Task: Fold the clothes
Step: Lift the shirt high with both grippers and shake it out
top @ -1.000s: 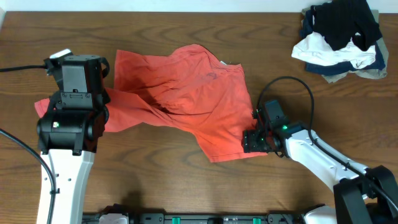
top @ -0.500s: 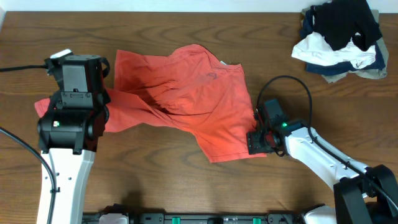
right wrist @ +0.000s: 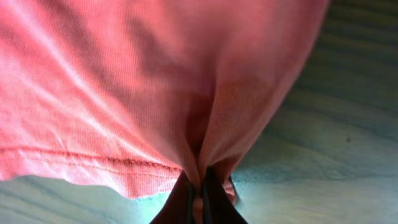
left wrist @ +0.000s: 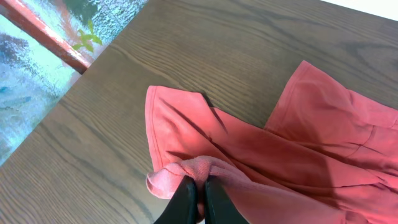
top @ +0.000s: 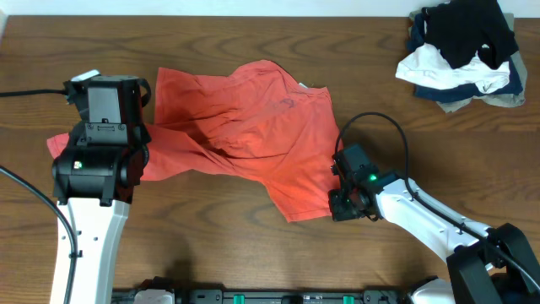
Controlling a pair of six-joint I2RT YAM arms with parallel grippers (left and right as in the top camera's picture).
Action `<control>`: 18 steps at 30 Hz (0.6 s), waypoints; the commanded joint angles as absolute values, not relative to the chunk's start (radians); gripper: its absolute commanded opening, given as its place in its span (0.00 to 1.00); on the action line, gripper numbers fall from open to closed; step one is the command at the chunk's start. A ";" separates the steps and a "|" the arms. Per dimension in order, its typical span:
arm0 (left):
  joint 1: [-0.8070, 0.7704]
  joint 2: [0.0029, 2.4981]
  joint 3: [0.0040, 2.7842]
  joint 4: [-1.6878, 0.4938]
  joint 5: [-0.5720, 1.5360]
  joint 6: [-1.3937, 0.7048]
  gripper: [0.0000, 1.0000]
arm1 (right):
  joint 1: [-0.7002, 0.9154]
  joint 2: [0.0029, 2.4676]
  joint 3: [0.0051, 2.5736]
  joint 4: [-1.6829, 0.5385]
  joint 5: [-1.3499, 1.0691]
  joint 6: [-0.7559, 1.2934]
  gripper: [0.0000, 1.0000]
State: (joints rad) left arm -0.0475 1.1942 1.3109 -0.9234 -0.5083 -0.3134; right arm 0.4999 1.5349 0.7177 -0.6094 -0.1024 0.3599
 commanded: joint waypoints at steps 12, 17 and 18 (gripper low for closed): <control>-0.042 1.188 1.367 -0.894 -0.532 -0.295 0.06 | 0.252 1.457 1.176 -0.595 -0.059 0.174 0.01; -0.042 1.147 1.501 -0.844 -0.532 -0.210 0.06 | 0.129 1.457 1.482 -0.607 -0.065 0.107 0.01; -0.042 1.136 1.536 -0.834 -0.533 -0.192 0.06 | 0.110 1.457 1.537 -0.612 -0.065 0.097 0.01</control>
State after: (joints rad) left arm -0.0471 1.1881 1.4368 -0.8536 -0.5079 -0.2592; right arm 0.1596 1.4883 1.4139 -0.6014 -0.0750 0.1753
